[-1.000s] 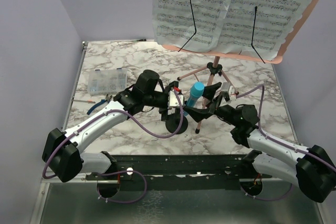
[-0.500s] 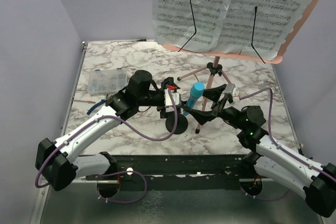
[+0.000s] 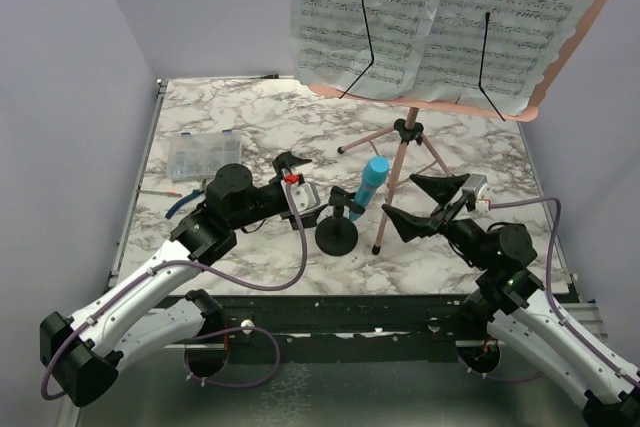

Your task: Set up the instrument practice props

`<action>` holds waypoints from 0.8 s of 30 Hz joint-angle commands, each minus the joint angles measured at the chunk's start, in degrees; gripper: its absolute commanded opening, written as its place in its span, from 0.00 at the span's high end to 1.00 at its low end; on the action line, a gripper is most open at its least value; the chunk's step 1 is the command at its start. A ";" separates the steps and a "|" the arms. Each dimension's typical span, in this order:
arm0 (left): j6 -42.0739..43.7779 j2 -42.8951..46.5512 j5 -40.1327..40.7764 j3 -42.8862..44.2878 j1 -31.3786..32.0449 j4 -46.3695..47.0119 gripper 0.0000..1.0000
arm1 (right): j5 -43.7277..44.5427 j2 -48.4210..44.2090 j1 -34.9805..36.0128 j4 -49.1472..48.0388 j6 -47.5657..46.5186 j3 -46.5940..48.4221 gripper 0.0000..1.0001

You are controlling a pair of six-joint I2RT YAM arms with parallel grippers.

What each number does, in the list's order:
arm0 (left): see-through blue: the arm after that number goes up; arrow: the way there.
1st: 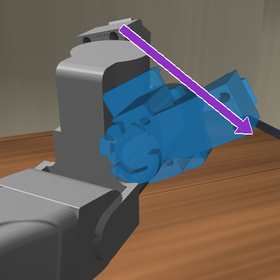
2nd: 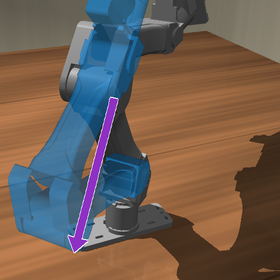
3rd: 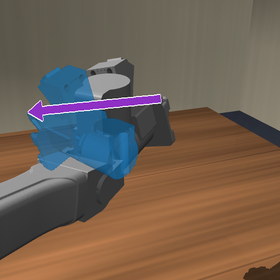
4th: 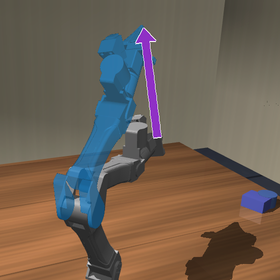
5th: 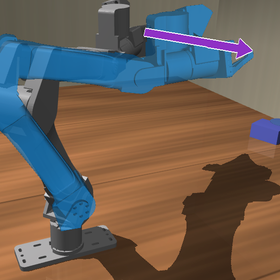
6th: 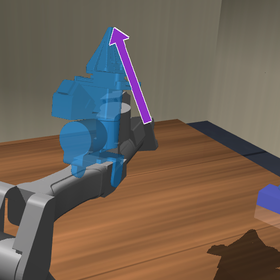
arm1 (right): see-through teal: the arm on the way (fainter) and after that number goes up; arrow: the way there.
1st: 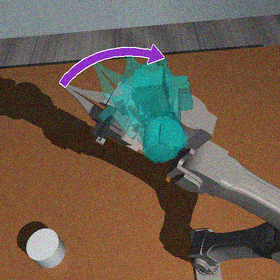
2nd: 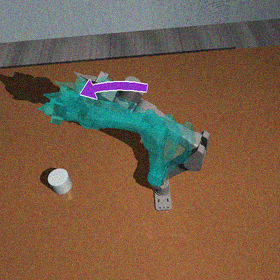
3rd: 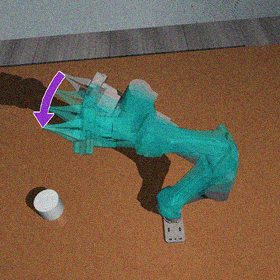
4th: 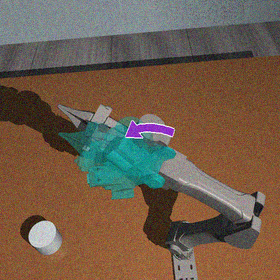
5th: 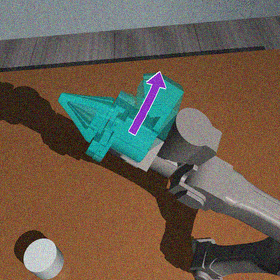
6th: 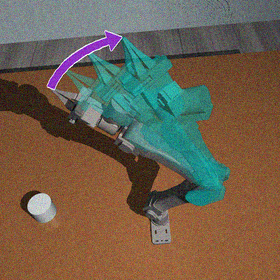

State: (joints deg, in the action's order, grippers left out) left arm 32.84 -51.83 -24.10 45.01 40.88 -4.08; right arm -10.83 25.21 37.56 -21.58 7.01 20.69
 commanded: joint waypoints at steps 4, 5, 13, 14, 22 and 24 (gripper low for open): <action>-12.20 4.01 21.49 -6.35 -0.01 13.57 0.01 | 8.36 -1.09 0.32 7.07 -1.07 -0.97 0.00; -12.95 3.77 24.53 -6.44 -0.01 14.29 0.01 | 8.96 -0.62 0.32 7.23 -0.99 -0.85 0.00; -19.17 -1.11 35.27 -6.85 -3.53 19.47 0.01 | 16.15 2.26 0.32 4.48 -1.74 -1.60 0.00; -21.06 -1.97 34.44 -6.98 -4.92 20.56 0.01 | 17.72 2.96 0.27 4.47 -2.02 -1.43 0.00; -35.55 -7.32 30.86 -10.03 -16.96 28.55 0.01 | 23.61 8.51 -0.76 5.24 -4.12 -0.13 0.00; -39.43 -8.11 30.00 -11.53 -19.86 31.31 0.01 | 23.81 9.55 -2.23 5.39 -3.54 -0.28 0.00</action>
State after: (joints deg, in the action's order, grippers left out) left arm 4.47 -58.52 6.96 36.23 25.74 19.70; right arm 9.15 32.86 37.32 -16.62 4.21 20.03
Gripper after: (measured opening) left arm 0.988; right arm 0.998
